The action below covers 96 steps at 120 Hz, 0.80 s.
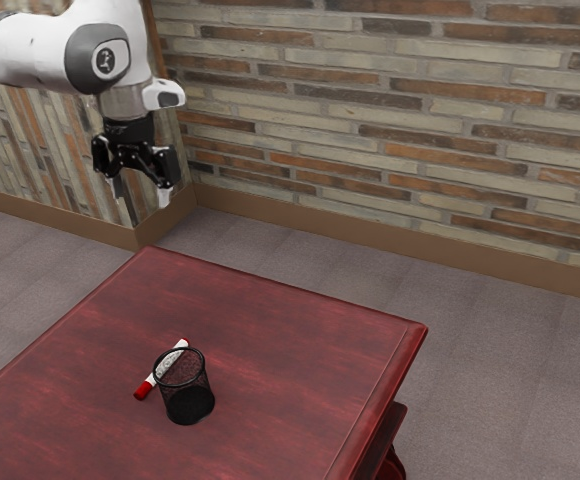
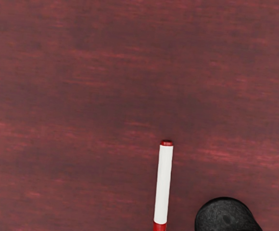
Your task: Put the marker into the pen holder.
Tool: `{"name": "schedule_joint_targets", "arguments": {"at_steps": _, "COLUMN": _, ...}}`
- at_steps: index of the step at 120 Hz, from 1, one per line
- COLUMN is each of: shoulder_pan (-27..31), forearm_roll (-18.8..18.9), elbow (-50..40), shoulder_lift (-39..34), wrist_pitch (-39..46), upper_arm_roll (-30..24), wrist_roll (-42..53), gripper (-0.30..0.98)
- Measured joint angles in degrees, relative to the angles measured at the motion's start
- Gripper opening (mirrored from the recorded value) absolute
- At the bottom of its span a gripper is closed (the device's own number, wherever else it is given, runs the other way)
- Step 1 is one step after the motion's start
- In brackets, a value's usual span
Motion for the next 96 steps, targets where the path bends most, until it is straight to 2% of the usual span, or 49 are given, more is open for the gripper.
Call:
{"name": "schedule_joint_targets", "arguments": {"at_steps": 21, "shoulder_pan": 0.36, "forearm_roll": 0.41, "elbow": -13.25, "shoulder_lift": -0.19, "wrist_pitch": 11.17, "upper_arm_roll": 1.12, "wrist_roll": 0.0, "gripper": 0.69}}
{"name": "schedule_joint_targets", "arguments": {"at_steps": 56, "shoulder_pan": 0.25, "forearm_roll": 1.24, "elbow": -23.13, "shoulder_lift": 1.96, "wrist_pitch": 24.13, "upper_arm_roll": 1.4, "wrist_roll": 0.23, "gripper": 0.69}}
{"name": "schedule_joint_targets", "arguments": {"at_steps": 78, "shoulder_pan": 0.09, "forearm_roll": 1.96, "elbow": -29.34, "shoulder_lift": 0.77, "wrist_pitch": 32.62, "upper_arm_roll": 1.05, "wrist_roll": 4.02, "gripper": 0.69}}
{"name": "schedule_joint_targets", "arguments": {"at_steps": 96, "shoulder_pan": 0.17, "forearm_roll": 2.05, "elbow": -31.52, "shoulder_lift": 0.61, "wrist_pitch": 36.27, "upper_arm_roll": 0.52, "wrist_roll": 6.58, "gripper": 0.69}}
